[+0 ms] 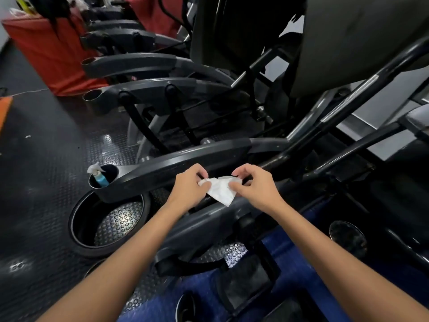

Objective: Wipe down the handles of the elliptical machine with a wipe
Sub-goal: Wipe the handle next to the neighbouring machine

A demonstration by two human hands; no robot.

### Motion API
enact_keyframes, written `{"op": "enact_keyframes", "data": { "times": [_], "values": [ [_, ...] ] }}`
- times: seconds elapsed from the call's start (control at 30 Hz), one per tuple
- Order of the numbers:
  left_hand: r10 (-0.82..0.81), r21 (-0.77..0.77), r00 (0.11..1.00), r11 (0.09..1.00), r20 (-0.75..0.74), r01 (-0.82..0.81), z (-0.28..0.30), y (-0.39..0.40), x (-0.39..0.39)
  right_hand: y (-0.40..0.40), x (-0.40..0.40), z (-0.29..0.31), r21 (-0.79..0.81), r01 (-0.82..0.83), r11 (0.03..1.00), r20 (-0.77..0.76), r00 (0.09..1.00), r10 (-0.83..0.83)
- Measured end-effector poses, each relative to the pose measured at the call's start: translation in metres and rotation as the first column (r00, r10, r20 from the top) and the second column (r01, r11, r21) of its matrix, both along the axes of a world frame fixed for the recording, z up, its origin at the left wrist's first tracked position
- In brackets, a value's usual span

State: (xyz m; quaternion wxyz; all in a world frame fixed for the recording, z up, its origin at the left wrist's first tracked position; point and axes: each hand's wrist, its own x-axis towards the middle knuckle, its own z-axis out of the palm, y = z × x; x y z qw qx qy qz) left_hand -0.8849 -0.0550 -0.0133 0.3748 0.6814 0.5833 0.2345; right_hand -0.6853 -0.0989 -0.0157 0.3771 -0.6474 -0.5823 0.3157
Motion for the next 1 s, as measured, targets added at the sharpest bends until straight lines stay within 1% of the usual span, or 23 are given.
{"op": "enact_keyframes", "data": {
  "times": [0.17,0.27,0.37,0.4,0.47,0.5,0.57,0.67,0.77,0.87,1.0],
  "values": [
    [-0.032,0.085,0.995,0.996,-0.099,0.041,-0.014,0.002,-0.002,0.0,0.002,-0.011,0.056,-0.041,0.998,0.195,0.98,0.03],
    [-0.092,0.161,0.991,0.981,-0.101,0.108,-0.018,-0.003,-0.003,-0.001,0.006,-0.017,0.048,-0.085,0.995,0.245,0.967,0.071],
    [-0.187,0.198,0.976,0.959,-0.108,0.205,-0.017,-0.012,0.0,0.0,0.009,-0.023,0.086,-0.105,0.991,0.279,0.957,0.077],
    [-0.206,0.216,0.966,0.947,-0.158,0.238,-0.018,-0.014,0.003,0.0,0.01,-0.023,0.091,-0.093,0.991,0.278,0.958,0.065],
    [-0.243,0.238,0.912,0.913,-0.33,0.33,-0.02,-0.017,0.009,0.0,0.011,-0.023,0.098,-0.056,0.994,0.288,0.957,0.026],
    [-0.262,0.231,0.877,0.898,-0.404,0.375,-0.021,-0.018,0.012,0.001,0.012,-0.023,0.116,-0.039,0.993,0.327,0.945,-0.001],
    [-0.283,0.205,0.834,0.886,-0.474,0.417,-0.024,-0.018,0.015,0.005,0.017,-0.025,0.151,-0.025,0.988,0.453,0.89,-0.046],
    [-0.286,0.198,0.822,0.883,-0.492,0.425,-0.027,-0.016,0.008,0.012,0.03,-0.025,0.122,-0.03,0.992,0.569,0.821,-0.045],
    [-0.36,0.124,0.799,0.875,-0.481,0.468,-0.034,-0.01,-0.012,0.019,0.048,-0.023,0.111,-0.067,0.992,0.655,0.755,-0.022],
    [-0.426,0.017,0.777,0.872,-0.464,0.489,-0.035,-0.005,-0.029,0.026,0.065,-0.022,0.039,-0.071,0.997,0.684,0.729,0.025],
    [-0.46,-0.047,0.755,0.866,-0.467,0.499,-0.024,0.008,-0.005,0.037,0.076,-0.019,-0.028,-0.145,0.989,0.633,0.763,0.13]
  ]
}}
